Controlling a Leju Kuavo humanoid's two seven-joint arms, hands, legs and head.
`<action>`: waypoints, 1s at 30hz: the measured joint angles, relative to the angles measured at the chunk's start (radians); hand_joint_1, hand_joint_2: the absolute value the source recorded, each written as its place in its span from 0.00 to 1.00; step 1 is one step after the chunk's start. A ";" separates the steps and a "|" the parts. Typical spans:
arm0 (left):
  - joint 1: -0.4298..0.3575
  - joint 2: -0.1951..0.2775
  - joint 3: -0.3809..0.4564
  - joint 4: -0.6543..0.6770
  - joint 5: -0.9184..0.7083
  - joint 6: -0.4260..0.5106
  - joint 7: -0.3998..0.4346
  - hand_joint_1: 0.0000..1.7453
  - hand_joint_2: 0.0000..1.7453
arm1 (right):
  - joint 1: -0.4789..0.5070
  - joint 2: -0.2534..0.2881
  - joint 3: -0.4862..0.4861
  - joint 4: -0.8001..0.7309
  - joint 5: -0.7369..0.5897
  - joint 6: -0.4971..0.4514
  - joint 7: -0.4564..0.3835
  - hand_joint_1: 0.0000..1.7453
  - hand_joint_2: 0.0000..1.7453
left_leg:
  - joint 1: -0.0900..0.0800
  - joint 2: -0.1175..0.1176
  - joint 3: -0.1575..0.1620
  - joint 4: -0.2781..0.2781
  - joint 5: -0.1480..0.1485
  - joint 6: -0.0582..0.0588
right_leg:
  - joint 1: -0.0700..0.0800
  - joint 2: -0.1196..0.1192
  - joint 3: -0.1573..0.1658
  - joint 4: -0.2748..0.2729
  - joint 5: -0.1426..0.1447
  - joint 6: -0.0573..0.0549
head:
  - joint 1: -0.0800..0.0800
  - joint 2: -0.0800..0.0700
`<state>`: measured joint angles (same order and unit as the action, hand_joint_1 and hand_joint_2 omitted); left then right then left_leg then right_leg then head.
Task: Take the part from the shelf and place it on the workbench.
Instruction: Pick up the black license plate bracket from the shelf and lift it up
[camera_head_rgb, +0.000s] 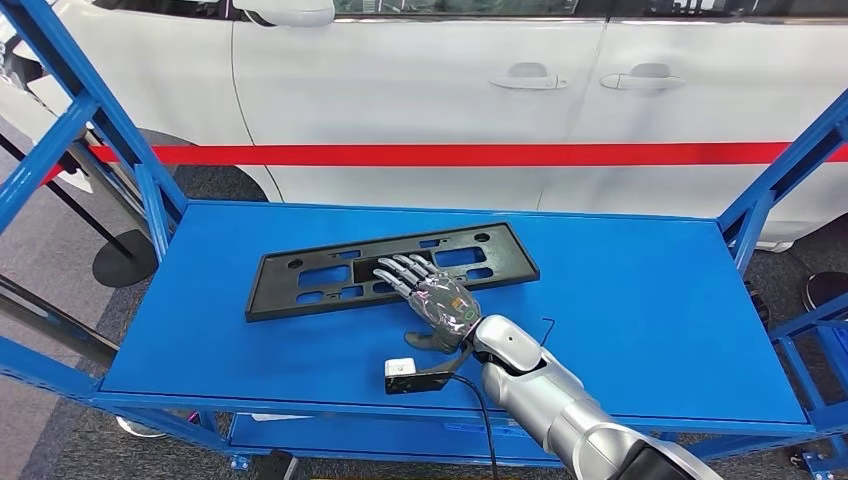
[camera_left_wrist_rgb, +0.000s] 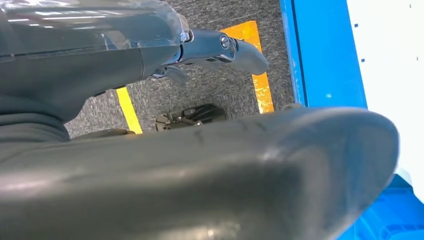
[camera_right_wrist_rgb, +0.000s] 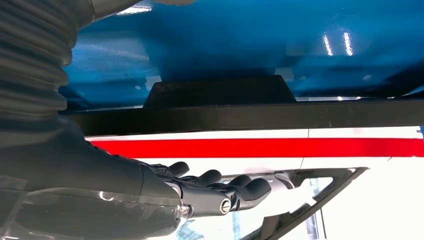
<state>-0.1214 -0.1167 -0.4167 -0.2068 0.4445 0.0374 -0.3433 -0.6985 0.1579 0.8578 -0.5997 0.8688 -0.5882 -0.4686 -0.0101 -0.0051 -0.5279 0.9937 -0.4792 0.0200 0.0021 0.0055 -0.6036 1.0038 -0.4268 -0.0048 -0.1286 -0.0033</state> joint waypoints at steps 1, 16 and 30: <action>0.000 0.000 0.003 0.000 0.006 -0.004 -0.001 0.00 0.00 | 0.000 0.000 0.000 0.000 0.000 0.000 0.000 0.00 1.00 | 0.000 0.000 0.000 0.000 0.000 0.000 | 0.000 0.000 0.000 0.000 0.000 0.000 | 0.000 0.000; 0.002 0.001 0.022 0.000 0.014 -0.025 -0.007 0.00 0.00 | 0.015 -0.013 -0.007 0.002 0.007 0.007 0.012 0.00 1.00 | 0.013 0.001 0.052 -0.035 -0.011 0.019 | -0.025 -0.003 -0.151 0.250 -0.058 0.041 | 0.000 0.000; -0.003 0.001 0.022 0.000 0.004 -0.020 -0.006 0.00 0.00 | 0.015 -0.013 -0.017 -0.003 -0.005 0.014 0.010 0.00 1.00 | 0.026 0.002 -0.025 0.202 -0.117 -0.049 | -0.026 -0.005 -0.008 0.016 -0.006 -0.022 | -0.001 0.000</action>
<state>-0.1240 -0.1160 -0.3948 -0.2068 0.4484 0.0175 -0.3493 -0.6833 0.1452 0.8404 -0.6031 0.8642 -0.5744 -0.4585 0.0155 -0.0033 -0.5530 1.1955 -0.5958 -0.0292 -0.0239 0.0007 -0.6119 1.0202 -0.4331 -0.0272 -0.1291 -0.0032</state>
